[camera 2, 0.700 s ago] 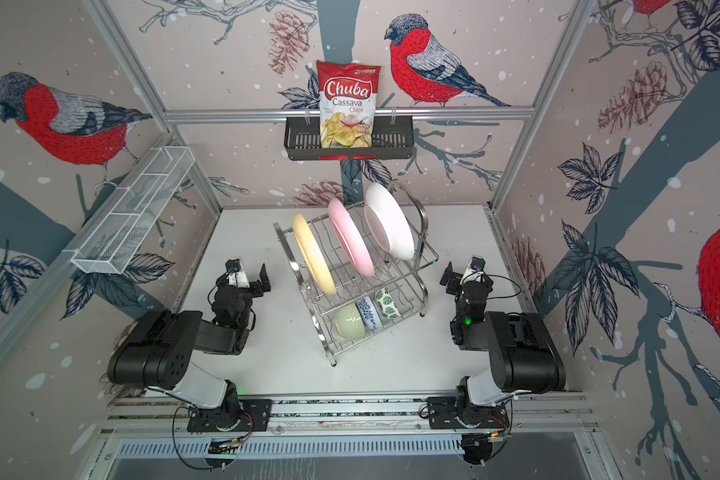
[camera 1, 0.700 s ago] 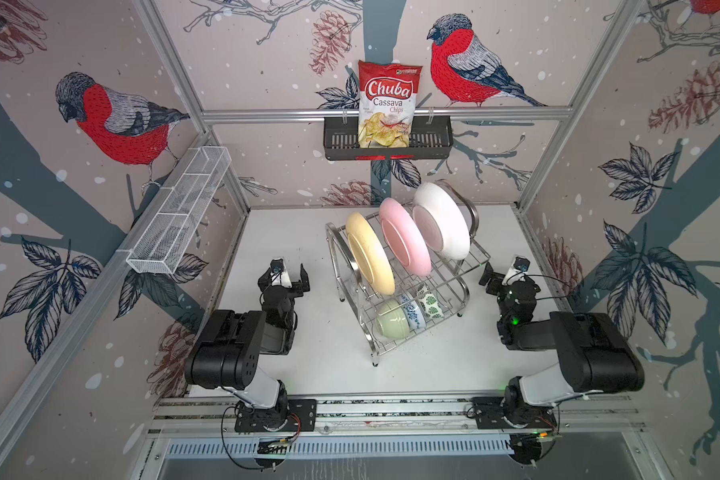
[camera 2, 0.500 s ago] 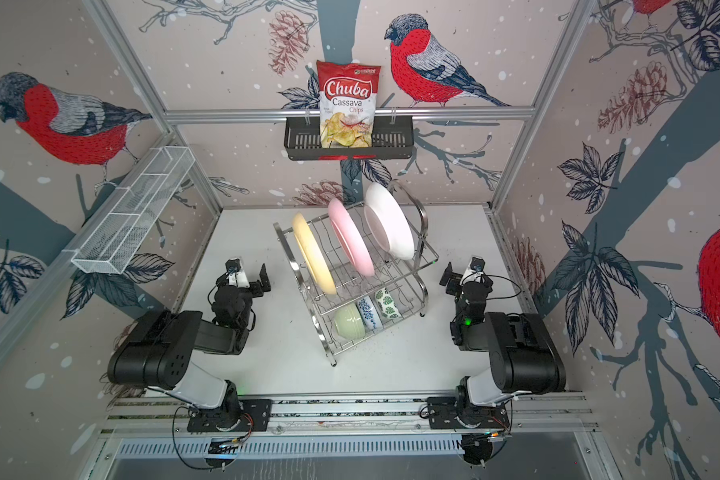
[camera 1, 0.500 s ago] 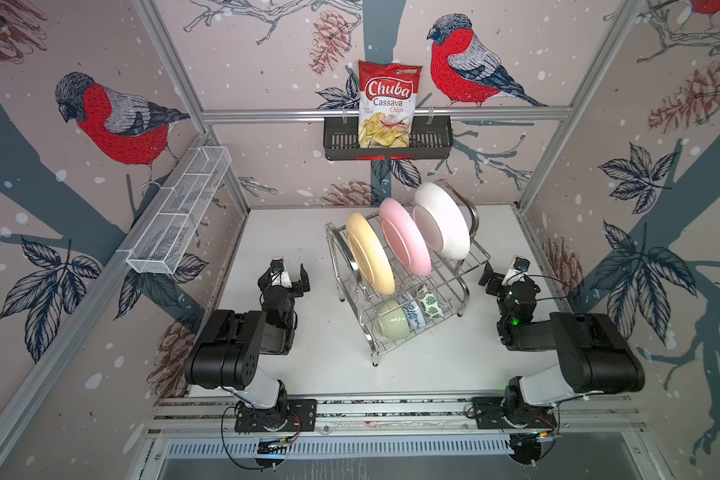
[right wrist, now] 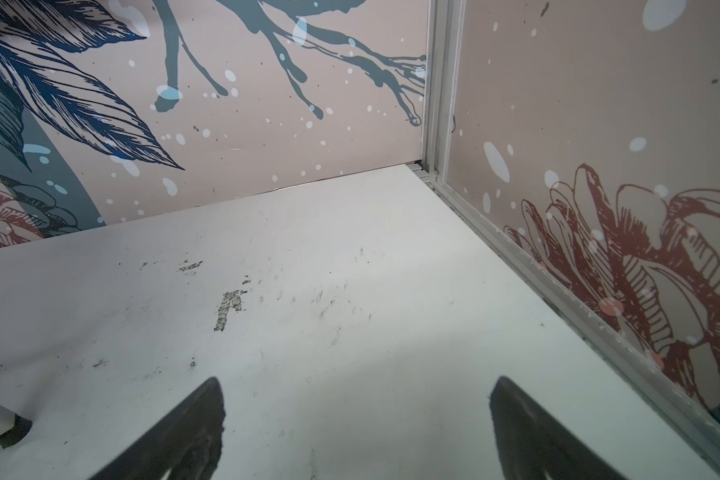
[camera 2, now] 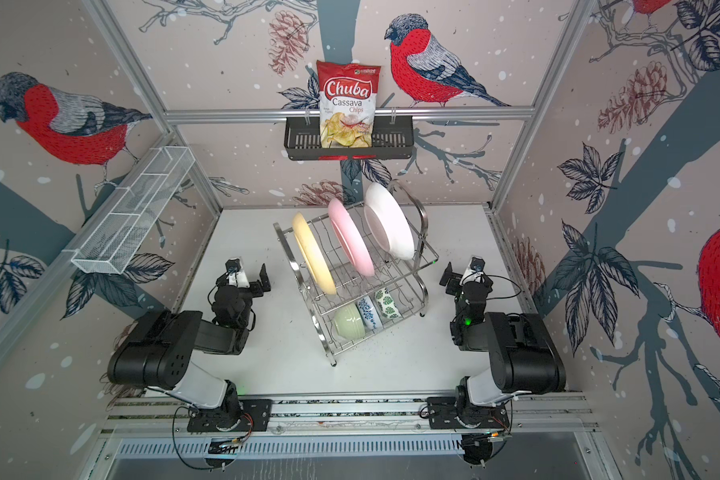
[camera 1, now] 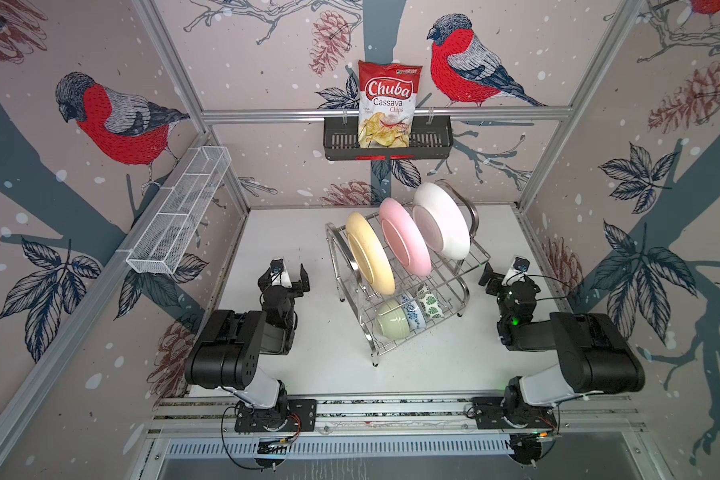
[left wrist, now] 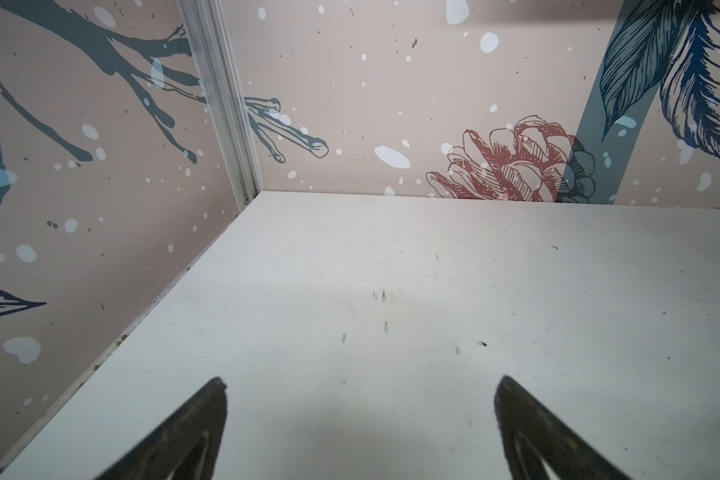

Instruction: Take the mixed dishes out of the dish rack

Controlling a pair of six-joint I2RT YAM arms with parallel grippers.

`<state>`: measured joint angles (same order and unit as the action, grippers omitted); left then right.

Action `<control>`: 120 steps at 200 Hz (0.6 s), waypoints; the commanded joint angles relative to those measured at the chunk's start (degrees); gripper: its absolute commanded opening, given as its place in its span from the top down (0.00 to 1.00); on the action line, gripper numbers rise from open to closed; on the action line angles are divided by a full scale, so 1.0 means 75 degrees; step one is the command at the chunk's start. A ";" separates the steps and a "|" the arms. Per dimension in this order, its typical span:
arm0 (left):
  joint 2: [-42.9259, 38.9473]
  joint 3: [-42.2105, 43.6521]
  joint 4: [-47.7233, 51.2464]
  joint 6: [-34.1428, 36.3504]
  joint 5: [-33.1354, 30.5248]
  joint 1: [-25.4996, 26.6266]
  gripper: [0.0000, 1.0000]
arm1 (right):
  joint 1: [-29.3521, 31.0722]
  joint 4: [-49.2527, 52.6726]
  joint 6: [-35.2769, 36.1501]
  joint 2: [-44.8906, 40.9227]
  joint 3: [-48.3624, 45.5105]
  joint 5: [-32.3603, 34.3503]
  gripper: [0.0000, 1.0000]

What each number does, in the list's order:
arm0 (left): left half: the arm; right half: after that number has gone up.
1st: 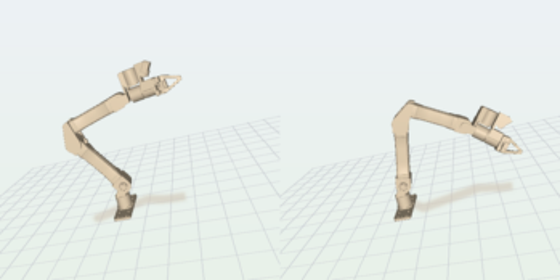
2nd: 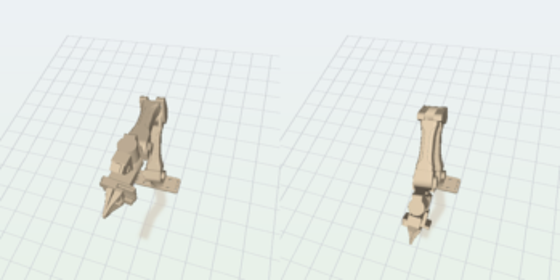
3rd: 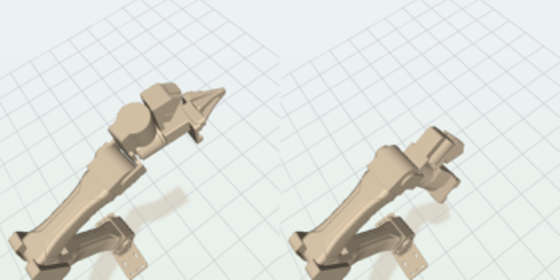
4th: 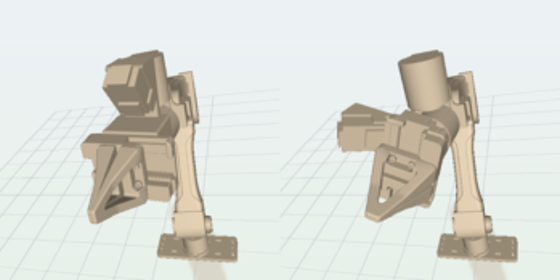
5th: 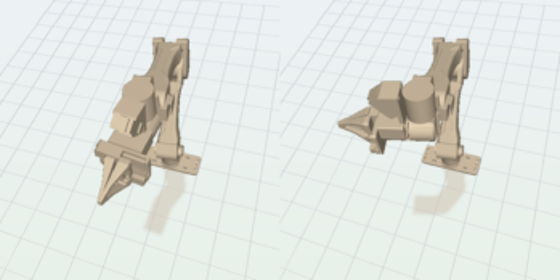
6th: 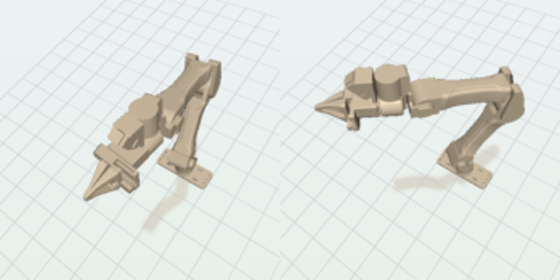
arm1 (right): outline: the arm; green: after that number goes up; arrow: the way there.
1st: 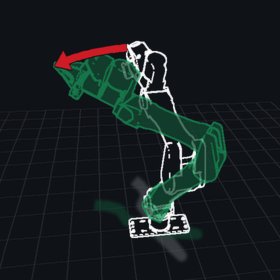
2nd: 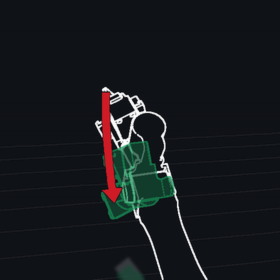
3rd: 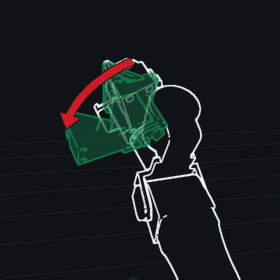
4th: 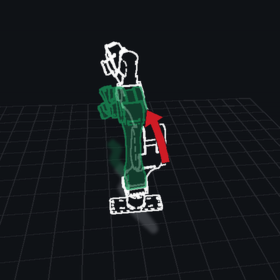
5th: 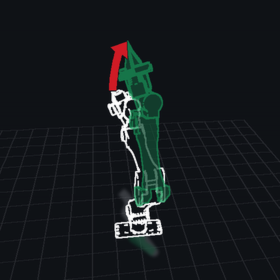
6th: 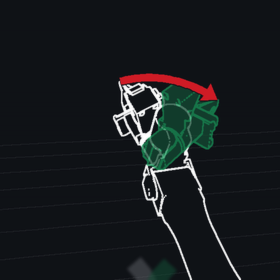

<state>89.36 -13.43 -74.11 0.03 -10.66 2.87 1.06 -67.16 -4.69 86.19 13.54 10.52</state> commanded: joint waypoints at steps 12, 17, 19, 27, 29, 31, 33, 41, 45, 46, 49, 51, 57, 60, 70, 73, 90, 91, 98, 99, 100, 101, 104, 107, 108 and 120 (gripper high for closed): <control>-0.0012 -0.0026 -0.0053 0.0006 0.0003 -0.0020 0.01 | -0.0008 -0.0164 -0.0031 -0.0026 0.0002 -0.0020 0.00; -0.0013 -0.0026 -0.0046 0.0007 0.0005 -0.0020 0.01 | -0.0002 -0.0172 -0.0031 -0.0025 0.0002 -0.0020 0.00; -0.0010 -0.0026 -0.0054 0.0007 0.0012 -0.0020 0.01 | -0.0001 -0.0171 -0.0031 -0.0021 0.0000 -0.0020 0.00; -0.0009 -0.0026 -0.0048 0.0003 0.0000 -0.0020 0.01 | -0.0002 -0.0165 -0.0031 -0.0029 0.0007 -0.0020 0.00; -0.0006 -0.0026 -0.0049 0.0006 0.0002 -0.0020 0.01 | -0.0001 -0.0164 -0.0031 -0.0031 0.0010 -0.0015 0.00; -0.0008 -0.0026 -0.0052 0.0007 0.0003 -0.0014 0.01 | -0.0001 -0.0169 -0.0031 -0.0022 0.0002 -0.0019 0.00; -0.0009 -0.0026 -0.0055 0.0004 0.0003 -0.0018 0.01 | -0.0001 -0.0165 -0.0031 -0.0020 0.0006 -0.0020 0.00; -0.0009 -0.0027 -0.0053 -0.0003 0.0003 -0.0018 0.01 | -0.0001 -0.0166 -0.0031 -0.0021 0.0000 -0.0012 0.00; -0.0007 -0.0026 -0.0046 0.0007 0.0000 -0.0020 0.01 | -0.0001 -0.0164 -0.0031 -0.0014 0.0006 -0.0020 0.00; -0.0008 -0.0026 -0.0046 0.0007 0.0001 -0.0020 0.01 | -0.0001 -0.0164 -0.0031 -0.0014 0.0006 -0.0020 0.00; -0.0009 -0.0026 -0.0054 0.0001 0.0005 -0.0020 0.01 | -0.0001 -0.0169 -0.0022 -0.0027 0.0011 -0.0019 0.00; -0.0015 -0.0026 -0.0047 0.0000 0.0009 -0.0020 0.01 | -0.0001 -0.0170 -0.0029 -0.0022 0.0017 -0.0014 0.00; -0.0009 -0.0026 -0.0051 -0.0004 0.0003 -0.0020 0.01 | -0.0001 -0.0165 -0.0031 -0.0014 0.0014 -0.0020 0.00; -0.0009 -0.0026 -0.0043 -0.0001 0.0006 -0.0020 0.01 | -0.0001 -0.0172 -0.0031 -0.0008 0.0014 -0.0020 0.00; -0.0009 -0.0020 -0.0035 -0.0004 0.0004 -0.0020 0.01 | -0.0012 -0.0163 -0.0040 -0.0009 0.0011 -0.0038 0.00; -0.0009 -0.0026 -0.0038 -0.0004 0.0010 -0.0020 0.01 | -0.0018 -0.0184 -0.0042 -0.0020 0.0008 -0.0049 0.00; -0.0045 0.0013 -0.0109 -0.0004 0.0014 -0.0020 0.01 | 0.0004 -0.0325 -0.0040 -0.0163 -0.0090 0.0055 0.00; -0.0045 0.0017 -0.0130 -0.0004 0.0008 -0.0020 0.01 | 0.0014 -0.0326 -0.0041 -0.0191 -0.0092 0.0070 0.00; -0.0152 0.0037 -0.0096 -0.0024 -0.0132 0.0002 0.01 | 0.0092 -0.0199 0.0006 -0.0436 -0.0111 0.0271 0.00; -0.0180 0.0041 -0.0082 -0.0026 -0.0164 0.0009 0.01 | 0.0104 -0.0152 0.0017 -0.0486 -0.0108 0.0313 0.00; -0.0211 0.0049 -0.0069 -0.0027 -0.0192 0.0018 0.01 | 0.0122 -0.0099 0.0016 -0.0540 -0.0101 0.0357 0.00; -0.0245 0.0058 -0.0057 -0.0027 -0.0229 0.0022 0.01 | 0.0137 -0.0037 0.0022 -0.0584 -0.0098 0.0397 0.00; -0.0365 0.0077 0.0012 -0.0019 -0.0362 0.0060 0.01 | 0.0185 0.0191 0.0011 -0.0745 -0.0070 0.0499 0.00; -0.0487 0.0088 0.0125 -0.0031 -0.0523 0.0106 0.01 | 0.0222 0.0492 -0.0029 -0.0907 -0.0011 0.0639 0.00; -0.0547 0.0084 0.0163 -0.0029 -0.0600 0.0125 0.01 | 0.0234 0.0610 -0.0053 -0.0979 0.0012 0.0673 0.00; -0.1204 0.0009 0.0914 -0.0139 -0.1341 0.0301 0.01 | 0.0234 0.2015 -0.0501 -0.1701 0.0318 0.0817 0.00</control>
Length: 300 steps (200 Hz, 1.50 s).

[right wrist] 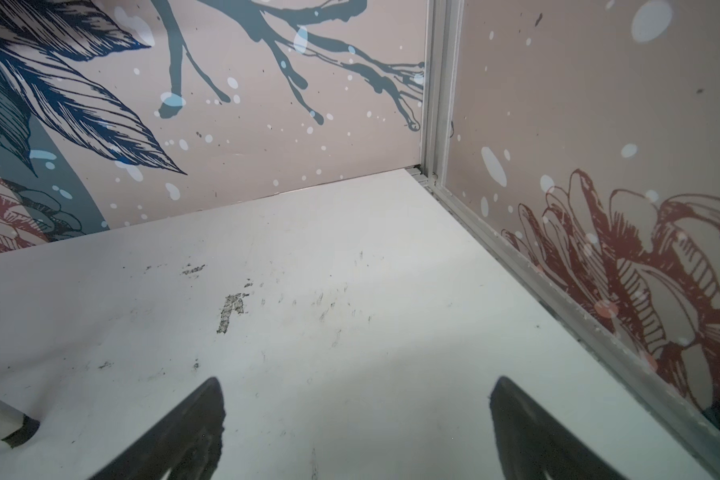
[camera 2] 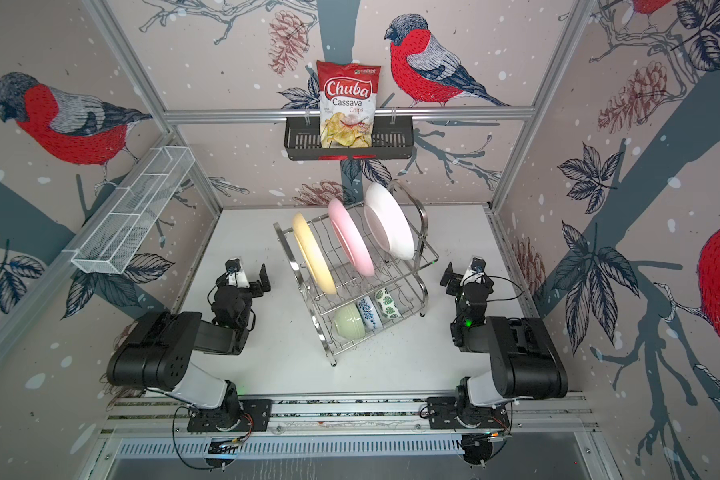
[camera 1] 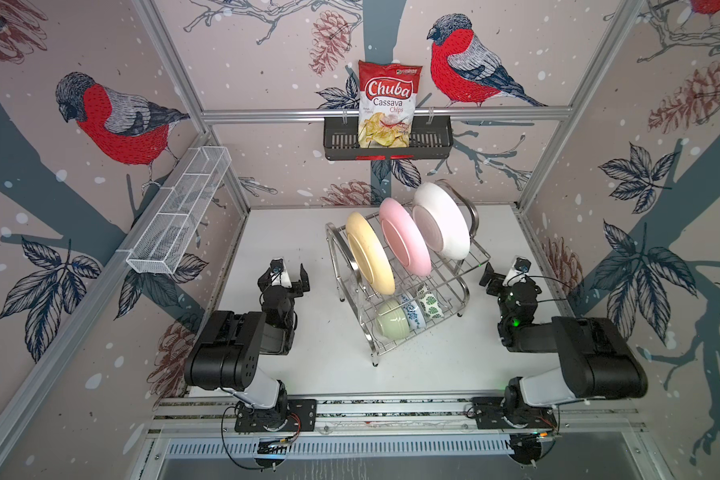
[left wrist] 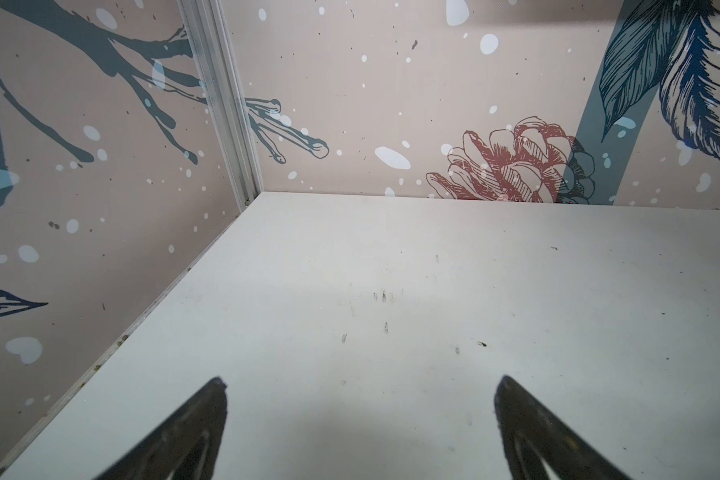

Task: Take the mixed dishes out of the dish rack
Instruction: 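Raise both arms and move both grippers toward the dish rack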

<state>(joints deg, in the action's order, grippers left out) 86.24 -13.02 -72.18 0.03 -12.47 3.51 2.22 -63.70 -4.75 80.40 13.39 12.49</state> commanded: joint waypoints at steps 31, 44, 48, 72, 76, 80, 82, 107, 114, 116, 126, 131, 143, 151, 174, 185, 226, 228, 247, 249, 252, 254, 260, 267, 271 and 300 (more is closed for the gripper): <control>-0.1934 -0.0586 0.2637 -0.1047 -0.1691 0.0247 0.01 | 0.0433 0.3582 -0.1484 -0.2626 0.0443 0.1406 0.00; -0.2234 -0.0876 0.3215 -0.1657 -0.2003 0.0254 0.01 | 0.0644 0.4317 -0.1625 -0.3300 0.0436 0.1601 0.00; -0.2332 -0.0980 0.3427 -0.1889 -0.2106 0.0248 0.01 | 0.0710 0.4589 -0.1679 -0.3522 0.0450 0.1673 0.00; -0.2886 -0.1841 0.5619 -0.4373 -0.3165 0.0237 0.01 | 0.0795 0.6565 -0.2579 -0.4603 0.0768 0.2217 0.00; -0.2969 -0.1971 0.6096 -0.4913 -0.3333 0.0235 0.01 | 0.0793 0.6916 -0.2759 -0.4726 0.0842 0.2329 0.00; -0.3051 -0.2141 0.6537 -0.5393 -0.3451 0.0219 0.01 | 0.0793 0.7242 -0.2905 -0.4861 0.0908 0.2398 0.00; -0.3096 -0.2222 0.6787 -0.5603 -0.3483 0.0217 0.01 | 0.0794 0.7381 -0.2946 -0.4914 0.0933 0.2429 0.00; -0.3575 -0.2776 0.8080 -0.6701 -0.2812 -0.0104 0.01 | 0.0790 0.8577 -0.2967 -0.5293 0.1266 0.2320 0.00; -0.3669 -0.2881 0.8160 -0.6788 -0.2512 -0.0192 0.01 | 0.0794 0.8978 -0.2981 -0.5294 0.1496 0.2211 0.00; -0.3693 -0.2914 0.8183 -0.6804 -0.2466 -0.0197 0.01 | 0.0794 0.9092 -0.2989 -0.5291 0.1561 0.2184 0.00; -0.3801 -0.3110 0.8388 -0.6924 -0.2244 -0.0199 0.02 | 0.0806 0.9606 -0.2998 -0.5283 0.1875 0.2039 0.00; -0.3841 -0.3210 0.8451 -0.6930 -0.2104 -0.0202 0.02 | 0.0806 0.9853 -0.3010 -0.5281 0.2051 0.1940 0.01; -0.3946 -0.3407 0.8518 -0.6804 -0.1718 -0.0209 0.05 | 0.0806 1.0397 -0.3068 -0.5288 0.2481 0.1672 0.03; -0.4033 -0.3530 0.8584 -0.6719 -0.1478 -0.0209 0.07 | 0.0806 1.0728 -0.3120 -0.5322 0.2753 0.1511 0.05; -0.4307 -0.3893 0.8711 -0.6403 -0.0801 -0.0209 0.11 | 0.0806 1.1268 -0.3204 -0.5510 0.3339 0.0903 0.11; -0.4412 -0.4175 0.9007 -0.6283 -0.0482 -0.0190 0.12 | 0.0795 1.1394 -0.3247 -0.5575 0.3583 0.0491 0.15; -0.4891 -0.5218 1.0310 -0.5835 0.0531 -0.0196 0.25 | 0.0796 1.1595 -0.3409 -0.5587 0.4449 -0.0927 0.33; -0.4922 -0.5253 1.0350 -0.5813 0.0589 -0.0189 0.25 | 0.0803 1.1601 -0.3409 -0.5578 0.4487 -0.0971 0.33; -0.5106 -0.5703 1.0957 -0.5634 0.1014 -0.0158 0.32 | 0.0805 1.1720 -0.3313 -0.5481 0.4909 -0.1397 0.43; -0.5122 -0.5746 1.1012 -0.5607 0.1073 -0.0153 0.32 | 0.0806 1.1744 -0.3300 -0.5467 0.4963 -0.1446 0.45; -0.5139 -0.5815 1.1110 -0.5580 0.1163 -0.0135 0.32 | 0.0806 1.1775 -0.3278 -0.5435 0.5032 -0.1522 0.47; -0.5151 -0.5839 1.1174 -0.5573 0.1209 -0.0136 0.33 | 0.0806 1.1801 -0.3265 -0.5417 0.5061 -0.1568 0.48; -0.5178 -0.5846 1.1360 -0.5533 0.1374 -0.0107 0.33 | 0.0806 1.1889 -0.3218 -0.5353 0.5211 -0.1675 0.53; -0.5210 -0.6152 1.1590 -0.5479 0.1550 -0.0037 0.32 | 0.0806 1.2007 -0.3152 -0.5277 0.5404 -0.1769 0.58; -0.5217 -0.6245 1.1748 -0.5445 0.1578 0.0027 0.31 | 0.0806 1.2066 -0.3118 -0.5235 0.5496 -0.1798 0.60; -0.5306 -0.6773 1.2497 -0.5370 0.1181 0.1001 0.30 | 0.0822 1.2490 -0.2842 -0.5008 0.6172 -0.2147 0.71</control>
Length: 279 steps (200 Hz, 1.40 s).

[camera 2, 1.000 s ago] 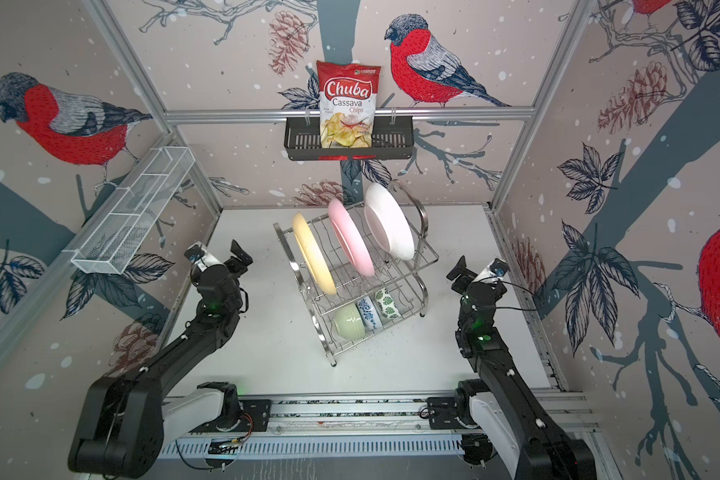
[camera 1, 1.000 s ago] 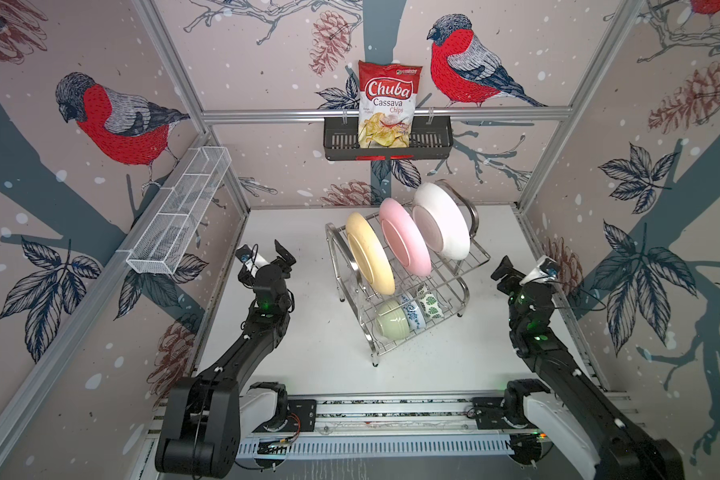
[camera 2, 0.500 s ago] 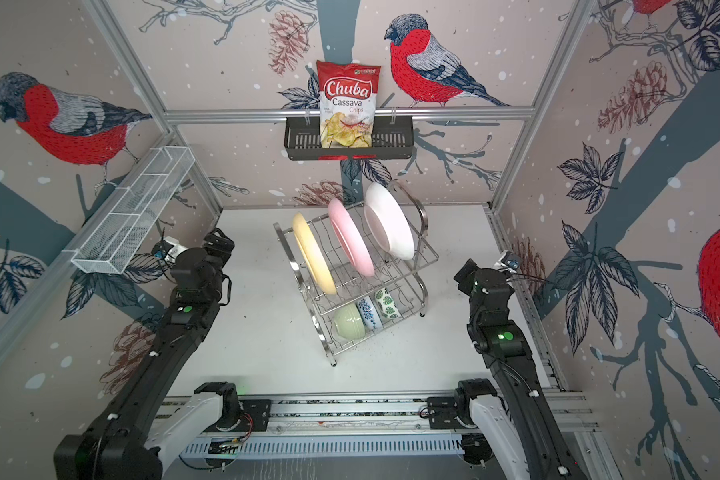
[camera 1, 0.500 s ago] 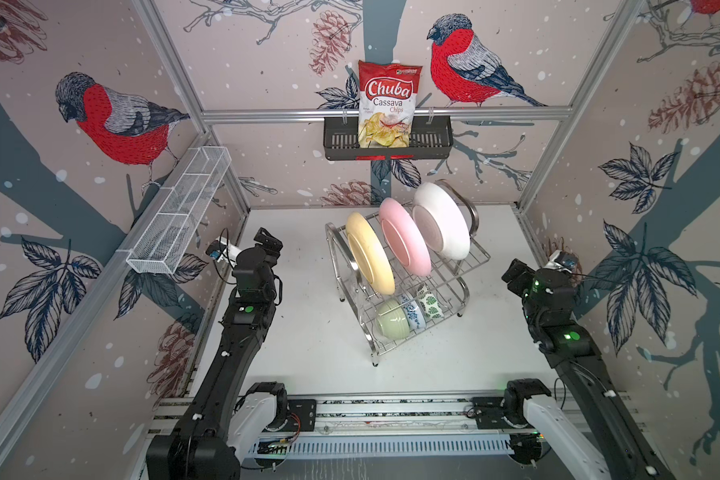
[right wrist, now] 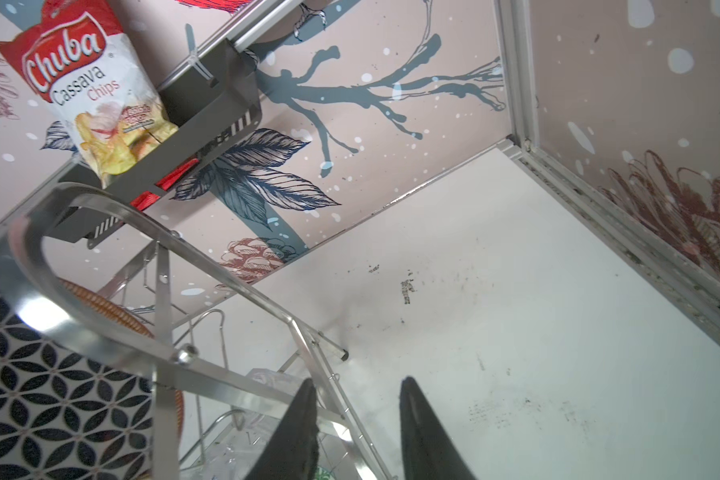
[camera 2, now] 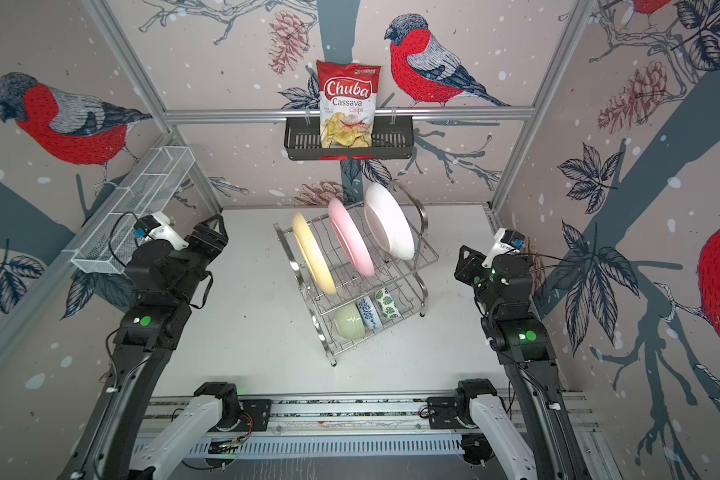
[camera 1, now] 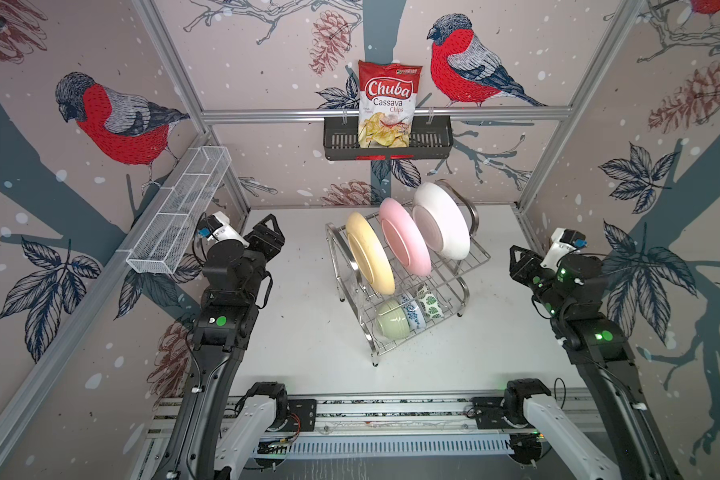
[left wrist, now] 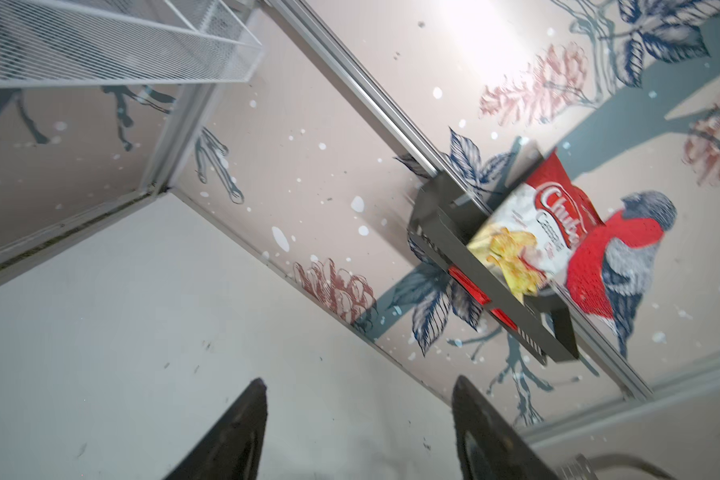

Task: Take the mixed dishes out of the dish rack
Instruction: 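Raise both arms and move both grippers toward the dish rack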

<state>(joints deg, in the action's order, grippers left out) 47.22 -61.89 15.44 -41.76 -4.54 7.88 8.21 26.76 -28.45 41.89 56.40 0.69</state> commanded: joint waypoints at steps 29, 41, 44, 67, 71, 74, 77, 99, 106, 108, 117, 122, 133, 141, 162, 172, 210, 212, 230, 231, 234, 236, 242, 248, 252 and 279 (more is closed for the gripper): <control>-0.0257 -0.0269 0.0914 -0.0480 0.0780 0.0438 0.33 | 0.0137 0.0744 0.0515 0.0371 0.1173 -0.1051 0.69; -0.0273 -0.0321 0.1086 -0.0600 0.1005 0.0449 0.34 | 0.0230 0.0902 0.0630 0.0540 0.1511 -0.1144 0.69; -0.0264 -0.0339 0.1147 -0.0622 0.1030 0.0452 0.34 | 0.0249 0.0951 0.0664 0.0593 0.1611 -0.1155 0.69; -0.0436 -0.0288 0.1385 -0.0912 0.1303 0.0461 0.34 | 0.0482 0.1402 0.0986 0.1051 0.2349 -0.1178 0.69; -0.0484 -0.0263 0.1385 -0.0976 0.1349 0.0472 0.34 | 0.0534 0.1482 0.1048 0.1127 0.2464 -0.1154 0.69; -0.0510 -0.0258 0.1402 -0.1007 0.1373 0.0482 0.34 | 0.0551 0.1553 0.1094 0.1184 0.2554 -0.1147 0.69; -0.0528 -0.0265 0.1424 -0.1033 0.1394 0.0490 0.34 | 0.0583 0.1601 0.1154 0.1239 0.2628 -0.1151 0.69; -0.0611 -0.0419 0.1855 -0.1071 0.1402 0.0594 0.33 | 0.0810 0.1849 0.1423 0.1500 0.2999 -0.1242 0.69; -0.0623 -0.0434 0.1971 -0.1079 0.1412 0.0652 0.32 | 0.0891 0.1843 0.1480 0.1531 0.3026 -0.1275 0.69; -0.0624 -0.0435 0.1990 -0.1086 0.1410 0.0673 0.32 | 0.0905 0.1839 0.1492 0.1546 0.3026 -0.1275 0.69; -0.0630 -0.0413 0.2051 -0.1110 0.1402 0.0802 0.32 | 0.1010 0.1796 0.1514 0.1567 0.3004 -0.1258 0.69; -0.0616 -0.0408 0.2080 -0.1132 0.1365 0.0923 0.32 | 0.1060 0.1748 0.1552 0.1564 0.2956 -0.1272 0.69; -0.0541 -0.0417 0.2141 -0.1138 0.1155 0.1317 0.32 | 0.1181 0.1583 0.1543 0.1568 0.2828 -0.1255 0.69; -0.0460 -0.0470 0.2221 -0.1146 0.0868 0.1702 0.32 | 0.1259 0.1433 0.1512 0.1568 0.2714 -0.1306 0.69; -0.0259 -0.0682 0.2396 -0.1233 -0.0202 0.3117 0.31 | 0.1547 0.1041 0.1434 0.1515 0.2429 -0.1326 0.69; -0.0217 -0.0777 0.2508 -0.1335 -0.0850 0.3876 0.31 | 0.1652 0.0911 0.1395 0.1494 0.2335 -0.1254 0.69; 0.0082 -0.0974 0.2790 -0.1765 -0.2474 0.5838 0.29 | 0.1882 0.0642 0.1456 0.1467 0.2276 -0.1103 0.69; 0.0097 -0.0977 0.2810 -0.1800 -0.2500 0.5886 0.29 | 0.1882 0.0631 0.1457 0.1469 0.2274 -0.1106 0.69; 0.0130 -0.0973 0.2962 -0.1970 -0.2714 0.6187 0.29 | 0.1906 0.0512 0.1472 0.1458 0.2177 -0.1056 0.70; 0.0128 -0.0978 0.2971 -0.1975 -0.2736 0.6201 0.29 | 0.1906 0.0505 0.1478 0.1458 0.2174 -0.1054 0.70; 0.0101 -0.0976 0.2992 -0.1989 -0.2788 0.6238 0.29 | 0.1906 0.0474 0.1478 0.1449 0.2144 -0.1038 0.70; 0.0078 -0.0966 0.3001 -0.2005 -0.2830 0.6253 0.29 | 0.1909 0.0454 0.1483 0.1447 0.2123 -0.1037 0.70; 0.0009 -0.0966 0.3045 -0.2070 -0.2929 0.6298 0.28 | 0.1923 0.0388 0.1483 0.1426 0.2054 -0.1026 0.70; -0.0079 -0.0938 0.3084 -0.2136 -0.2994 0.6319 0.28 | 0.1918 0.0306 0.1481 0.1405 0.1971 -0.1006 0.70; -0.0135 -0.0910 0.3075 -0.2153 -0.3014 0.6331 0.28 | 0.1923 0.0260 0.1481 0.1394 0.1933 -0.0997 0.70; -0.0421 -0.0906 0.3357 -0.2362 -0.3253 0.6335 0.28 | 0.1917 0.0071 0.1473 0.1472 0.1905 -0.1081 0.71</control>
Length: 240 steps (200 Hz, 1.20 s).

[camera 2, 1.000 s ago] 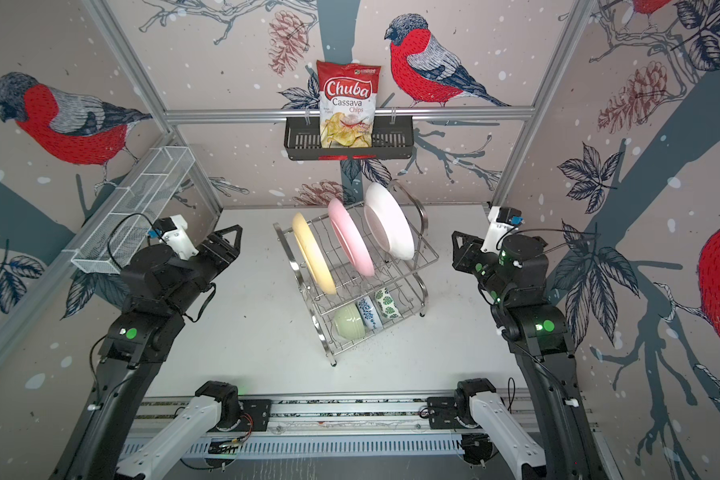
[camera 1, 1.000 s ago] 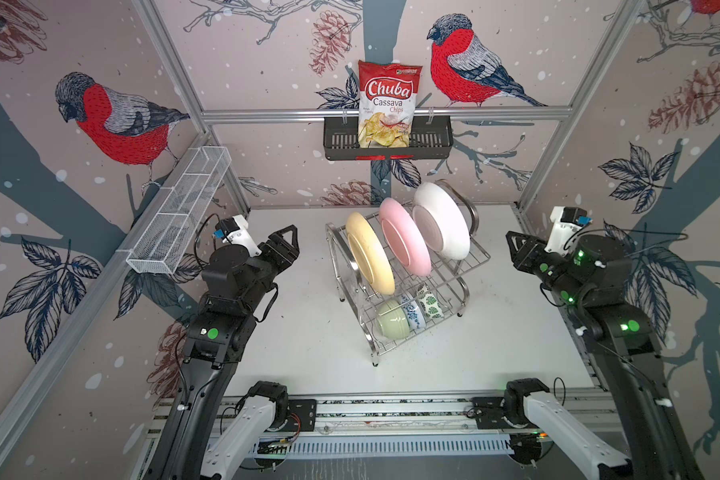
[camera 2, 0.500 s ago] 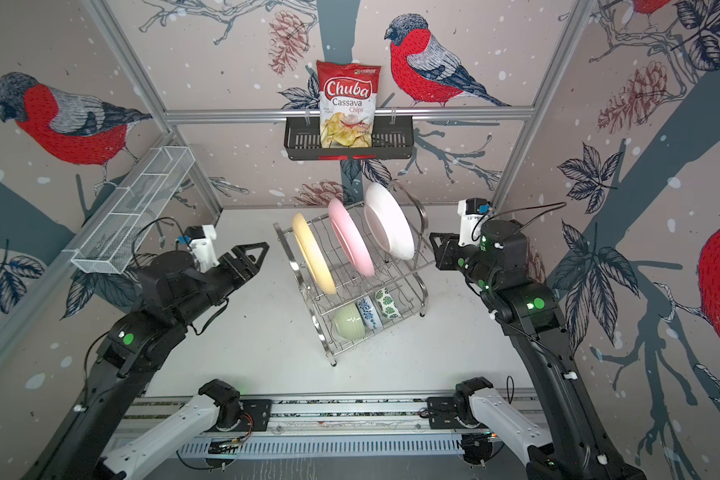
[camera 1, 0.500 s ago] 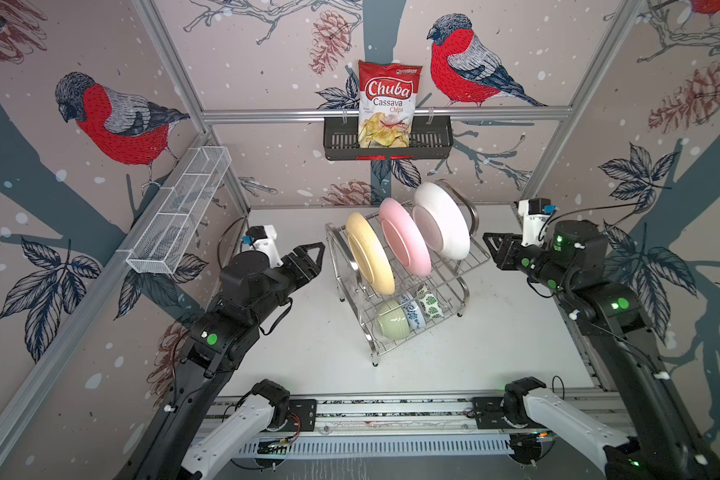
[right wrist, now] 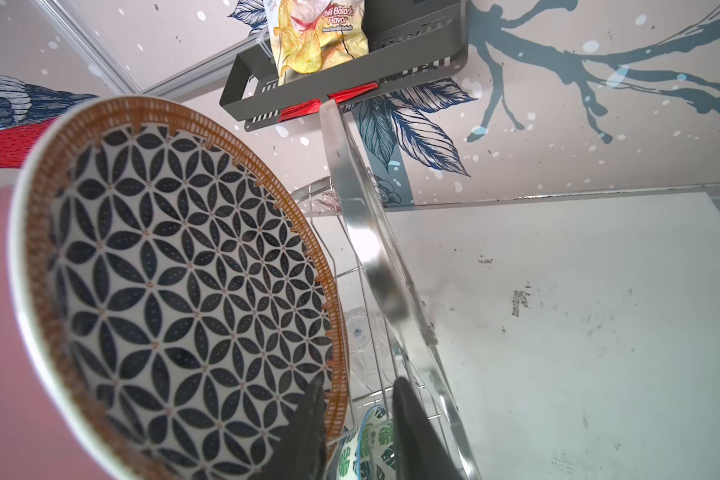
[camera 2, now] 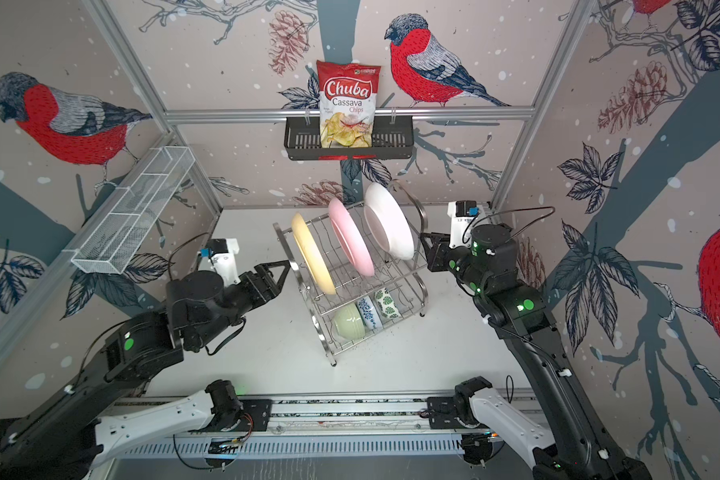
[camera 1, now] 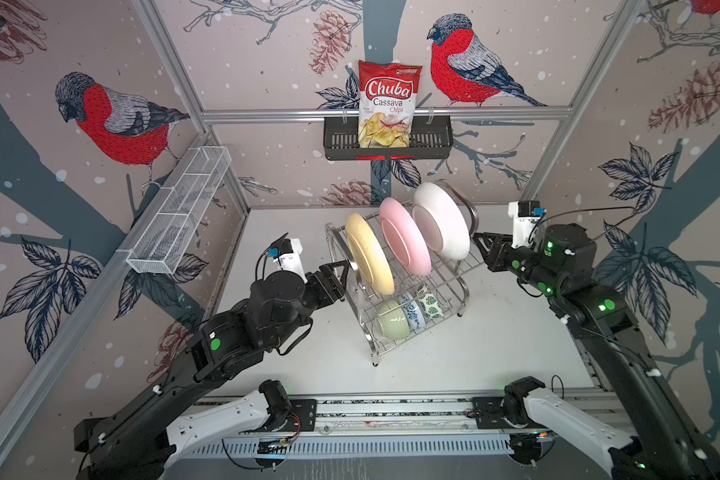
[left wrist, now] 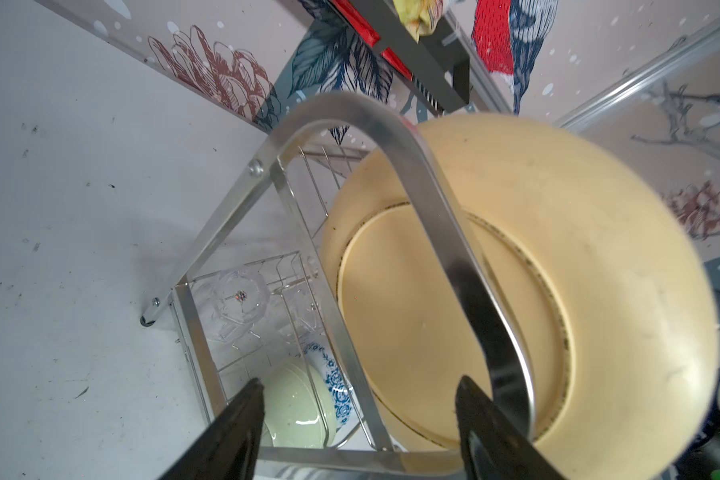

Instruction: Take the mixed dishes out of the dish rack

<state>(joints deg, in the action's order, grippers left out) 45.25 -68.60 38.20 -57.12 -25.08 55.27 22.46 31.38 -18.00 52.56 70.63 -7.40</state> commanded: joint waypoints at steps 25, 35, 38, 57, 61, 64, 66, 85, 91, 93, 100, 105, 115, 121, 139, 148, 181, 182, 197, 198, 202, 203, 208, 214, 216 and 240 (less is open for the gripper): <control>-0.0232 -0.0222 0.0720 -0.0373 -0.0687 0.0019 0.28 | 0.0017 -0.0573 0.0192 0.0355 0.0300 -0.0127 0.71; -0.0255 -0.0322 0.0865 -0.0405 -0.0723 0.0021 0.29 | 0.0017 -0.0591 0.0265 0.0491 0.0430 -0.0115 0.71; -0.0262 -0.0352 0.0923 -0.0410 -0.0738 0.0016 0.30 | 0.0017 -0.0597 0.0280 0.0533 0.0451 -0.0121 0.71; -0.0299 -0.0580 0.1309 -0.0538 -0.0825 0.0017 0.32 | 0.0018 -0.0587 0.0418 0.0820 0.0719 -0.0128 0.72; -0.0319 -0.0617 0.1375 -0.0551 -0.0836 0.0020 0.33 | 0.0017 -0.0586 0.0438 0.0884 0.0778 -0.0117 0.72; -0.0329 -0.0626 0.1405 -0.0551 -0.0851 0.0019 0.34 | 0.0026 -0.0583 0.0460 0.0928 0.0810 -0.0107 0.72; -0.0345 -0.0650 0.1430 -0.0557 -0.0842 0.0021 0.34 | 0.0020 -0.0579 0.0488 0.0956 0.0836 -0.0087 0.72; -0.0437 -0.0760 0.1610 -0.0669 -0.0860 0.0016 0.36 | 0.0017 -0.0495 0.0628 0.1162 0.1051 0.0125 0.72; -0.0455 -0.0787 0.1610 -0.0669 -0.0809 0.0024 0.36 | 0.0017 -0.0483 0.0675 0.1193 0.1102 0.0178 0.72; -0.0456 -0.0799 0.1616 -0.0669 -0.0797 0.0025 0.36 | 0.0017 -0.0481 0.0688 0.1195 0.1104 0.0222 0.72; -0.0431 -0.0863 0.1622 -0.0660 -0.0760 0.0015 0.36 | 0.0013 -0.0480 0.0718 0.1213 0.1118 0.0317 0.72; -0.0404 -0.0919 0.1625 -0.0627 -0.0714 0.0025 0.36 | 0.0006 -0.0480 0.0747 0.1228 0.1124 0.0368 0.72; -0.0298 -0.1021 0.1557 -0.0500 -0.0556 0.0017 0.34 | 0.0006 -0.0457 0.0779 0.1254 0.1129 0.0427 0.72; -0.0253 -0.1072 0.1446 -0.0375 -0.0422 0.0020 0.33 | 0.0006 -0.0448 0.0793 0.1252 0.1130 0.0432 0.72; -0.0109 -0.1100 0.1078 -0.0146 -0.0046 0.0017 0.32 | 0.0009 -0.0434 0.0779 0.1225 0.1100 0.0436 0.71; -0.0061 -0.1086 0.0968 -0.0087 0.0098 0.0019 0.32 | 0.0006 -0.0441 0.0760 0.1194 0.1079 0.0436 0.70; -0.0231 -0.0723 0.0255 0.0242 0.0524 0.0026 0.31 | -0.0006 -0.0398 0.0772 0.1199 0.1094 0.0529 0.66; -0.0238 -0.0723 0.0229 0.0261 0.0544 0.0026 0.31 | -0.0006 -0.0398 0.0772 0.1203 0.1094 0.0529 0.66; -0.0229 -0.0607 -0.0092 0.0530 0.0761 0.0020 0.30 | -0.0003 -0.0394 0.0794 0.1264 0.1094 0.0529 0.66; -0.0225 -0.0599 -0.0108 0.0546 0.0769 0.0023 0.30 | -0.0005 -0.0390 0.0794 0.1265 0.1094 0.0529 0.66; -0.0175 -0.0597 -0.0140 0.0602 0.0819 0.0026 0.30 | -0.0006 -0.0387 0.0790 0.1297 0.1094 0.0531 0.66; -0.0163 -0.0601 -0.0167 0.0623 0.0839 0.0026 0.30 | -0.0006 -0.0387 0.0792 0.1305 0.1094 0.0536 0.66; -0.0101 -0.0587 -0.0235 0.0709 0.0930 0.0032 0.30 | -0.0005 -0.0376 0.0795 0.1328 0.1094 0.0555 0.66; -0.0040 -0.0603 -0.0342 0.0815 0.1032 0.0032 0.30 | -0.0006 -0.0369 0.0813 0.1349 0.1094 0.0584 0.66; -0.0012 -0.0601 -0.0366 0.0848 0.1067 0.0036 0.30 | -0.0006 -0.0365 0.0817 0.1360 0.1094 0.0590 0.66; 0.0135 -0.0665 -0.0588 0.1194 0.1225 0.0072 0.30 | -0.0015 -0.0363 0.0843 0.1413 0.1127 0.0607 0.66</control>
<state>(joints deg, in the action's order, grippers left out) 45.54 -73.32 39.09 -52.60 -18.65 55.55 22.39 29.19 -12.82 62.85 78.65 -3.55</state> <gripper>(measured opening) 0.700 0.343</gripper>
